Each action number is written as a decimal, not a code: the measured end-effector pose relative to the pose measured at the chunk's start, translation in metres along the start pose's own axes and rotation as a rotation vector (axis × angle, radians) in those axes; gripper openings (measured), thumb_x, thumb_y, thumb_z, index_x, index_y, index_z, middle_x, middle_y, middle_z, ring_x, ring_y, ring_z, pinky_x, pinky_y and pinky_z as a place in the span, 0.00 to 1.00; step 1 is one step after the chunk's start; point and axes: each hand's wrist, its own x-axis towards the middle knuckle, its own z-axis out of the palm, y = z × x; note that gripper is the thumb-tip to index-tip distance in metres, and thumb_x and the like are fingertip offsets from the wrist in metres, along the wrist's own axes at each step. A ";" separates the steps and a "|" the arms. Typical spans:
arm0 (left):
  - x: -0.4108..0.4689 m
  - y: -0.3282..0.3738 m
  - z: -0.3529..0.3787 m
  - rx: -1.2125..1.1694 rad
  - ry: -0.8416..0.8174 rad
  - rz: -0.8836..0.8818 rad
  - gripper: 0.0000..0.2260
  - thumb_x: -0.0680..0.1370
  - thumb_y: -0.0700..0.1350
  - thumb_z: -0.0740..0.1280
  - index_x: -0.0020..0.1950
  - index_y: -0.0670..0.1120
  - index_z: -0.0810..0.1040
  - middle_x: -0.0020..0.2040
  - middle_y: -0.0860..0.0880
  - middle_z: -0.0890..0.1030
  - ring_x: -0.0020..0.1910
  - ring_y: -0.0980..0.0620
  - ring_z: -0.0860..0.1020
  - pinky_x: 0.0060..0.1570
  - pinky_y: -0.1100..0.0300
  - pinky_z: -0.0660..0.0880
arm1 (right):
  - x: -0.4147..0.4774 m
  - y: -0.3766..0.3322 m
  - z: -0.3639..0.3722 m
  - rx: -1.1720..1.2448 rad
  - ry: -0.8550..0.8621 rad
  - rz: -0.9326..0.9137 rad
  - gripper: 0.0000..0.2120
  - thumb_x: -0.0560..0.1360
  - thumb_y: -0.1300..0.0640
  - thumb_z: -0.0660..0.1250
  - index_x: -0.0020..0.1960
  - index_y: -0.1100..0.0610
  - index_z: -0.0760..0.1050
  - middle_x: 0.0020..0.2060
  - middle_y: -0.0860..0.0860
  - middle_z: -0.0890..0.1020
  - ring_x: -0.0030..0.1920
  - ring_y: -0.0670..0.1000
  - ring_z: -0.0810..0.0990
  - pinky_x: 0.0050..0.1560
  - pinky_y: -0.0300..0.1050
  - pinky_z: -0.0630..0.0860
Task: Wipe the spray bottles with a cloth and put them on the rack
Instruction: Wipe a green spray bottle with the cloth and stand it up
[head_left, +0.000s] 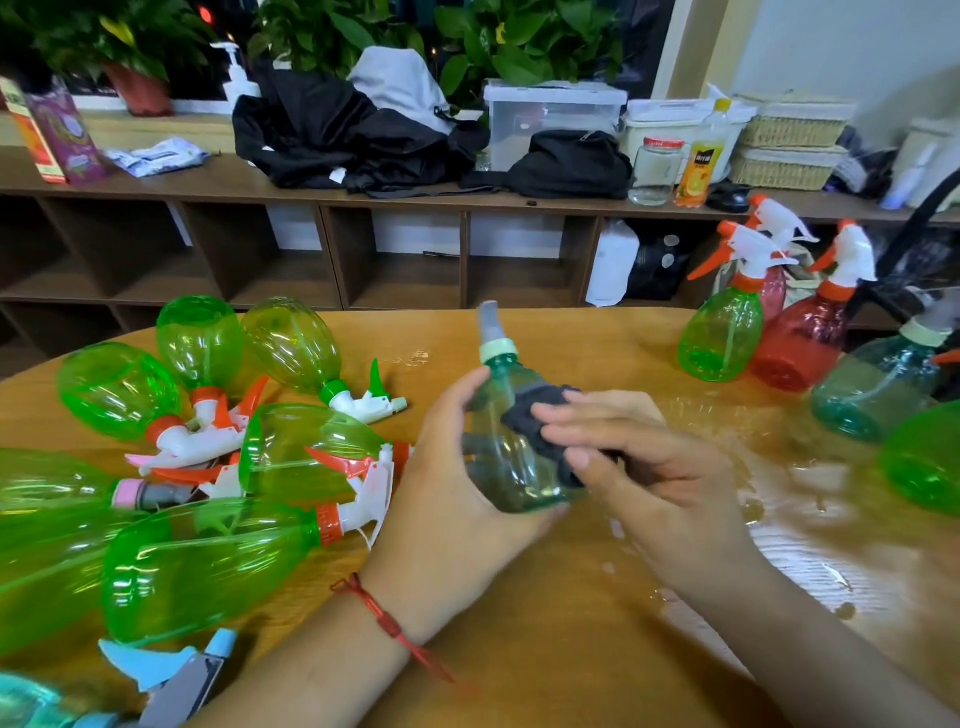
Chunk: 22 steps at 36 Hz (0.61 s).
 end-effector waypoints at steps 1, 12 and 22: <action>0.002 -0.002 -0.002 -0.041 0.011 -0.021 0.50 0.64 0.48 0.88 0.79 0.59 0.64 0.72 0.62 0.74 0.65 0.56 0.81 0.63 0.55 0.81 | -0.001 0.000 0.001 -0.037 -0.030 -0.021 0.09 0.78 0.62 0.73 0.57 0.55 0.86 0.58 0.46 0.88 0.68 0.55 0.80 0.71 0.51 0.75; 0.002 -0.006 -0.004 -0.081 -0.008 -0.084 0.53 0.59 0.57 0.87 0.79 0.62 0.63 0.71 0.61 0.76 0.65 0.57 0.80 0.65 0.50 0.80 | -0.002 0.000 -0.003 -0.068 -0.096 -0.109 0.06 0.77 0.61 0.73 0.53 0.58 0.87 0.55 0.48 0.89 0.65 0.57 0.81 0.66 0.52 0.75; -0.006 0.004 0.003 -0.005 -0.184 0.021 0.50 0.67 0.51 0.87 0.82 0.63 0.61 0.74 0.66 0.72 0.70 0.57 0.77 0.66 0.55 0.79 | 0.008 0.000 -0.005 0.368 0.134 0.273 0.12 0.79 0.63 0.67 0.61 0.62 0.83 0.62 0.54 0.86 0.68 0.55 0.82 0.68 0.49 0.79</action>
